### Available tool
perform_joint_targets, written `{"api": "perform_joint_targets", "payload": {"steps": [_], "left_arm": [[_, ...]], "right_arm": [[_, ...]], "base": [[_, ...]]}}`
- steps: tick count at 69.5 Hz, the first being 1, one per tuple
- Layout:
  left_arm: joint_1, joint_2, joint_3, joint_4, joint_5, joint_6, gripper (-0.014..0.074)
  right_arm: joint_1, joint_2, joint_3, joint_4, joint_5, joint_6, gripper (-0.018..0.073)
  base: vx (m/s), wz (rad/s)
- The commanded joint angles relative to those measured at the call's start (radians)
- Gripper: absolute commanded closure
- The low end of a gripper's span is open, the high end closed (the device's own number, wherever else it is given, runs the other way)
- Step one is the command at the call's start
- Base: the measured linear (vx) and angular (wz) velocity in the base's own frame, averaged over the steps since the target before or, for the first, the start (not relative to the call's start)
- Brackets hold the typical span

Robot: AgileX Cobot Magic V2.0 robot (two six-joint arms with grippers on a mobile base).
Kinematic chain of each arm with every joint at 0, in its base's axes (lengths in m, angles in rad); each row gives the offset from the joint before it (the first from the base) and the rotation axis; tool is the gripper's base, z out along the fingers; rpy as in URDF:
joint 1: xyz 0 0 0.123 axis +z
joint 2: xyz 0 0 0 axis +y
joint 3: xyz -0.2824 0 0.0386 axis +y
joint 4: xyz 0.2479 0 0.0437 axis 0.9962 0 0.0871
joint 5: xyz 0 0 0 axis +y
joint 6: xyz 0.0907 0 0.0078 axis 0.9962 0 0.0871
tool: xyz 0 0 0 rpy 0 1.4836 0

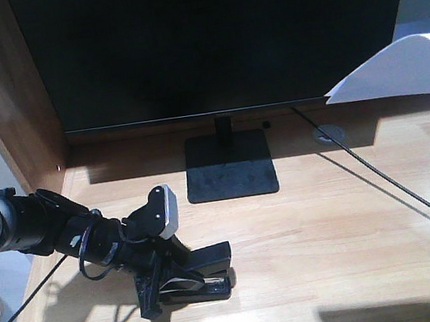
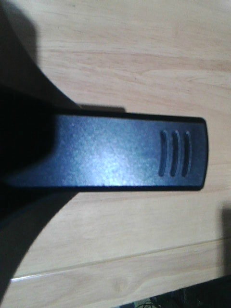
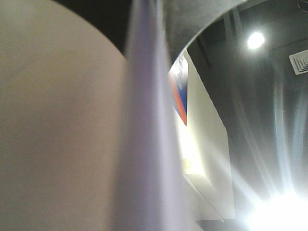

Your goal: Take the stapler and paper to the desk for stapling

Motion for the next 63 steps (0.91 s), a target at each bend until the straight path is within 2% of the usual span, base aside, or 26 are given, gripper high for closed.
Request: {"api": "perform_joint_targets", "payload": {"steps": [1,13,22,32,41,63], "left_arm": [[-0.005,-0.047,-0.024,-0.063,0.063,0.02,0.0248],[-0.003,-0.049,-0.024,-0.062,0.079,0.019,-0.0028],[-0.003,-0.049,-0.024,-0.063,0.079,0.005,-0.0137],[-0.003,-0.063,-0.024,-0.063,0.091,-0.039,-0.0118],[-0.003,-0.105,-0.024,-0.062,0.096,-0.042,-0.0067],[-0.003,-0.25,-0.024,-0.062,0.076,-0.183,0.0185]], "right_arm": [[-0.002,0.011,-0.024,-0.013,-0.041,-0.008,0.0565],[-0.002,0.011,-0.024,-0.013,-0.043,-0.008,0.0565],[-0.002,0.011,-0.024,-0.013,-0.043,-0.008,0.0565],[-0.002,0.011,-0.024,-0.013,-0.043,-0.008,0.0565],[-0.002,0.011,-0.024,-0.013,-0.043,-0.008,0.0565],[-0.002,0.011,-0.024,-0.013,-0.043,-0.008,0.0565]], "base": [[0.0,0.0],[0.0,0.0],[0.0,0.0],[0.0,0.0],[0.0,0.0],[0.0,0.0]]}}
